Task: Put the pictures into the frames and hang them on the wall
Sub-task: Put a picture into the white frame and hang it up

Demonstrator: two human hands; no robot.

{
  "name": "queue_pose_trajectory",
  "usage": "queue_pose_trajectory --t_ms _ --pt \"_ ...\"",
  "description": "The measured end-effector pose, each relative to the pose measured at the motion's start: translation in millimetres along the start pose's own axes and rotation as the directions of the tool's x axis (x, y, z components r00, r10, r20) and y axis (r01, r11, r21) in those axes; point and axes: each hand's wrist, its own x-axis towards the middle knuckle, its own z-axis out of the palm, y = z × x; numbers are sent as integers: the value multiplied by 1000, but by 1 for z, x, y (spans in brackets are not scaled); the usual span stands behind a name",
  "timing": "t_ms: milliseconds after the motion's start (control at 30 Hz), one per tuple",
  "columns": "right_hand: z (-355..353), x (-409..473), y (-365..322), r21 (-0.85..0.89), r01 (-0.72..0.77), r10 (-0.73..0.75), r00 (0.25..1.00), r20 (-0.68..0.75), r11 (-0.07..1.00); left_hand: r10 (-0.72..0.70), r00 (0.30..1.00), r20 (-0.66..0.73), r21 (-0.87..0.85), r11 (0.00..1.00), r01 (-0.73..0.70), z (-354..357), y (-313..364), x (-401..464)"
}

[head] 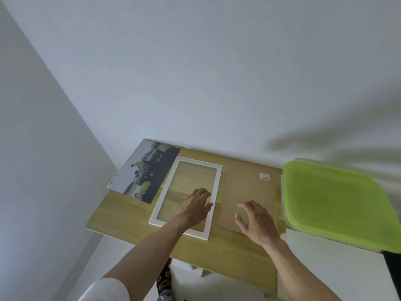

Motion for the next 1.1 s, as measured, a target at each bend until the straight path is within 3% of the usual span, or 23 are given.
queue_pose_trajectory --t_ms 300,667,833,933,1100 --pt "47 108 -119 37 68 -71 994 83 997 -236 969 -73 1 972 236 -76 -142 9" --pt "125 185 -251 -75 144 -103 912 397 987 -612 789 -52 44 788 614 -129 -273 -3" --pt "146 193 -271 -176 186 -64 841 537 967 -675 737 45 -74 733 676 -132 -299 -2" --pt "149 196 -272 -200 184 -42 829 558 962 -685 728 -3 -169 718 675 -134 -309 -1" --pt "139 206 -277 -183 131 -9 836 549 974 -776 629 -44 -505 561 656 -143 -314 1"
